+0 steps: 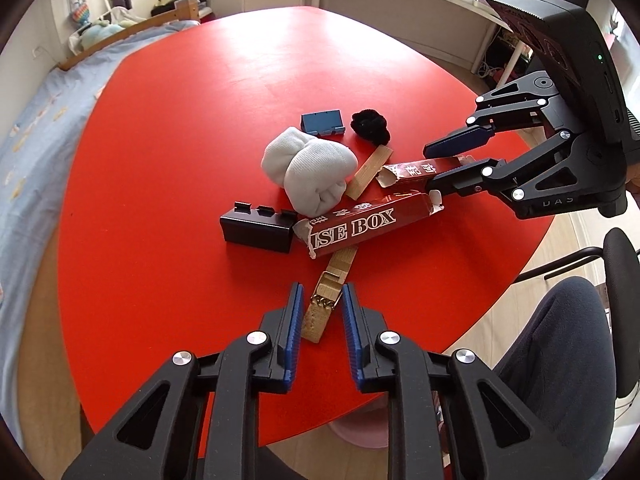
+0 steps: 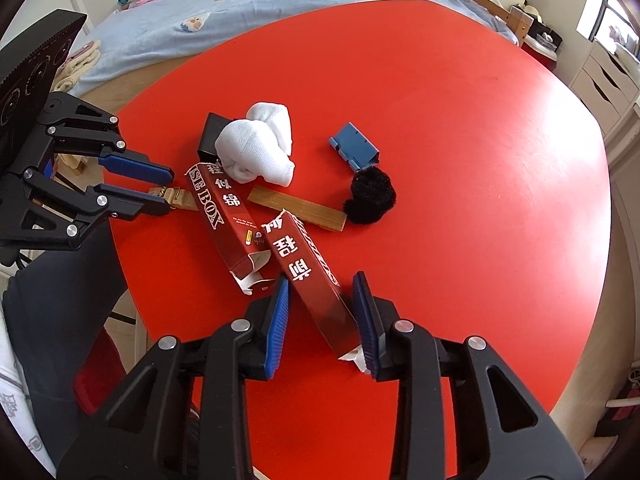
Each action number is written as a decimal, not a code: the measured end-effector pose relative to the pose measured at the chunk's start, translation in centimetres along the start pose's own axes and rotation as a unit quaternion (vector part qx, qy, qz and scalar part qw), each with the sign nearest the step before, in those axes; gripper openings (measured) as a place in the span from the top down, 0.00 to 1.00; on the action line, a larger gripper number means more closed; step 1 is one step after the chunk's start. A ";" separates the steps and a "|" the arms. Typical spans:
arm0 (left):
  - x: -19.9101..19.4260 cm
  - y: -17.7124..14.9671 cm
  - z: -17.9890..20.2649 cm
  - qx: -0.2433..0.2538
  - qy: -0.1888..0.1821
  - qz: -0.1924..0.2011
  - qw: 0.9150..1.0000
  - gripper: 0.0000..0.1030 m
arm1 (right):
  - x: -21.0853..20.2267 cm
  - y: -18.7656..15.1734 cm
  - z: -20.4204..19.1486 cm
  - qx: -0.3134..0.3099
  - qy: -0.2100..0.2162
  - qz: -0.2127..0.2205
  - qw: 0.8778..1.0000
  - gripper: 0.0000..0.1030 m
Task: Collect trash
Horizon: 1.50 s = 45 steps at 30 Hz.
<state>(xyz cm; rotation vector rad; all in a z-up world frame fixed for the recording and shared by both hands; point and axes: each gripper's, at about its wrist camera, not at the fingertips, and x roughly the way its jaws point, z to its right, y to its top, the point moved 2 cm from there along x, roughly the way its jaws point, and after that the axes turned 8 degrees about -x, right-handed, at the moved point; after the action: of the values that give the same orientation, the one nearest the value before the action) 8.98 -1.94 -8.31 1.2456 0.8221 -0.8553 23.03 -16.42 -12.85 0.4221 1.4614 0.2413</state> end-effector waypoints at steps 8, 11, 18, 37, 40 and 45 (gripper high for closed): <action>-0.2 -0.2 0.4 0.005 -0.012 -0.001 1.000 0.87 | -0.2 0.0 -0.6 0.006 -0.005 -0.012 1.000 0.86; -0.4 -0.1 0.4 0.005 -0.013 0.002 1.000 0.87 | -0.4 -0.2 -0.6 0.016 -0.009 -0.009 1.000 0.86; -1.3 -0.4 -0.2 0.003 -0.015 0.009 1.000 0.87 | -1.9 -0.8 -0.6 0.045 -0.024 0.016 0.999 0.86; -5.1 -1.3 -0.1 0.002 -0.029 0.044 0.999 0.87 | -7.0 -2.2 -4.0 0.115 -0.068 0.097 0.986 0.86; -5.8 -1.7 0.2 0.003 -0.034 0.050 0.998 0.87 | -7.9 -2.5 -5.2 0.119 -0.078 0.109 0.984 0.86; -6.9 -2.7 0.8 0.002 -0.046 0.060 0.997 0.87 | -9.1 -3.0 -7.6 0.115 -0.088 0.126 0.981 0.86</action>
<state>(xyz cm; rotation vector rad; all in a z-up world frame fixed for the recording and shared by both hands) 3.46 -2.37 -3.34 1.2382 0.6655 -0.8105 14.31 -21.82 -6.27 0.8000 1.2639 0.2300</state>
